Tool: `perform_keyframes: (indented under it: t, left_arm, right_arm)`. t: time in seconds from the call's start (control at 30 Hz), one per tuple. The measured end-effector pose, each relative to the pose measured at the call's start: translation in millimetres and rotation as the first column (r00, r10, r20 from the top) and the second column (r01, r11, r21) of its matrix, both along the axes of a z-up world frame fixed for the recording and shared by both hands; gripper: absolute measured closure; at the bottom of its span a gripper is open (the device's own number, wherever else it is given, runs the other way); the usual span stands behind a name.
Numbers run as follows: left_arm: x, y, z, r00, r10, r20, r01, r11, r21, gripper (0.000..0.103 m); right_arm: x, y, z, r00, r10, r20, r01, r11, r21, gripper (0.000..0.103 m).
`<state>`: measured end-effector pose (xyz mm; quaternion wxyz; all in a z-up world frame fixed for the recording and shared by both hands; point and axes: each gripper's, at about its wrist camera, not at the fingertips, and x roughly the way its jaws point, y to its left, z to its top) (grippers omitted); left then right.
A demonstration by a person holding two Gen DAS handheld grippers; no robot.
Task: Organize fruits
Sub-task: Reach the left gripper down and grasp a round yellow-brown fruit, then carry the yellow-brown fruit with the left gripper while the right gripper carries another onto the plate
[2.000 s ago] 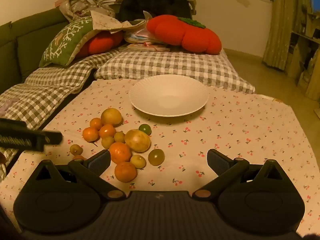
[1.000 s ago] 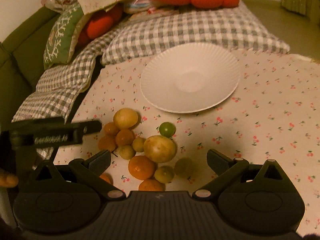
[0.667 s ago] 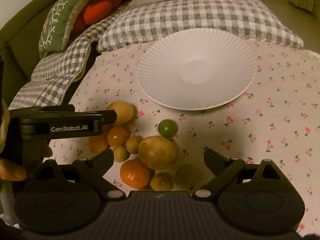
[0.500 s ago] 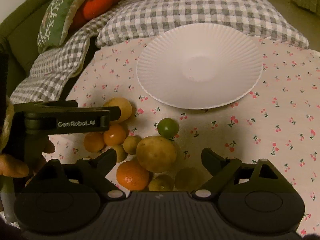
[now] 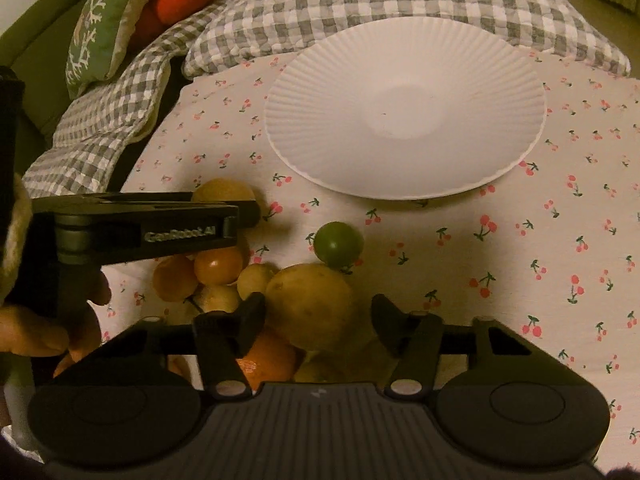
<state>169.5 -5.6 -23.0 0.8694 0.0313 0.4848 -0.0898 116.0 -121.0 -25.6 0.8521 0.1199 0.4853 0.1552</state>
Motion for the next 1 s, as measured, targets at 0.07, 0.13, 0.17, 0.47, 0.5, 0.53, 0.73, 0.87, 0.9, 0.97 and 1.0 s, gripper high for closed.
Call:
perform_keyframes:
  t: [0.07,0.13,0.17,0.47,0.5,0.53,0.73,0.87,0.9,0.97,1.0]
  left_arm:
    - [-0.1,-0.6,0.5,1.000,-0.002,0.003,0.002,1.000,-0.001,0.065]
    - [0.6,1.0,0.7,1.000,-0.004,0.004,0.004,1.000,-0.006,0.066]
    - [1.0,2.0,0.8,1.000,-0.001,0.003,0.001,1.000,-0.012,0.066]
    - [0.0,6.2,8.1,1.000,0.021,0.011,-0.021,0.998,-0.063,0.067]
    - [-0.1,6.4,9.6,1.000,0.024,0.016,-0.023,0.998,-0.066,0.067]
    - [0.0,6.5,11.3,0.999,0.028,0.021,-0.026,0.997,-0.067,0.067]
    - [-0.6,8.4,31.2,0.996,0.041,0.080,-0.033,0.994,-0.102,0.067]
    - [3.8,10.5,48.5,0.990,0.045,0.135,-0.023,0.987,-0.161,0.067]
    - [5.3,10.3,50.5,0.988,0.047,0.146,-0.022,0.985,-0.173,0.067]
    - [9.8,8.4,51.9,0.985,0.051,0.163,-0.018,0.981,-0.193,0.067]
    - [12.7,7.2,51.3,0.985,0.051,0.165,-0.016,0.979,-0.204,0.067]
  right_arm:
    - [-1.2,3.0,1.5,1.000,0.004,0.010,-0.004,1.000,-0.012,0.056]
    - [-1.7,4.6,2.9,1.000,0.003,0.017,-0.002,1.000,-0.015,0.057]
    - [-2.5,4.0,3.0,1.000,0.001,0.015,-0.001,1.000,-0.013,0.057]
    - [-6.5,4.0,10.5,0.999,-0.017,0.042,0.018,1.000,-0.025,0.058]
    - [-6.9,3.8,12.2,0.999,-0.018,0.048,0.019,0.999,-0.027,0.058]
    - [-7.4,3.4,14.9,0.998,-0.016,0.056,0.018,0.999,-0.028,0.058]
    - [-11.4,-9.4,43.8,0.989,-0.034,0.146,0.037,0.999,-0.019,0.058]
    - [-8.5,-30.9,64.9,0.974,-0.086,0.212,0.084,0.996,0.017,0.058]
    - [-5.9,-37.8,68.5,0.969,-0.105,0.225,0.103,0.994,0.023,0.058]
    - [1.0,-52.6,70.9,0.957,-0.146,0.250,0.147,0.989,0.015,0.058]
    - [5.7,-58.7,70.1,0.949,-0.165,0.267,0.173,0.985,-0.007,0.058]
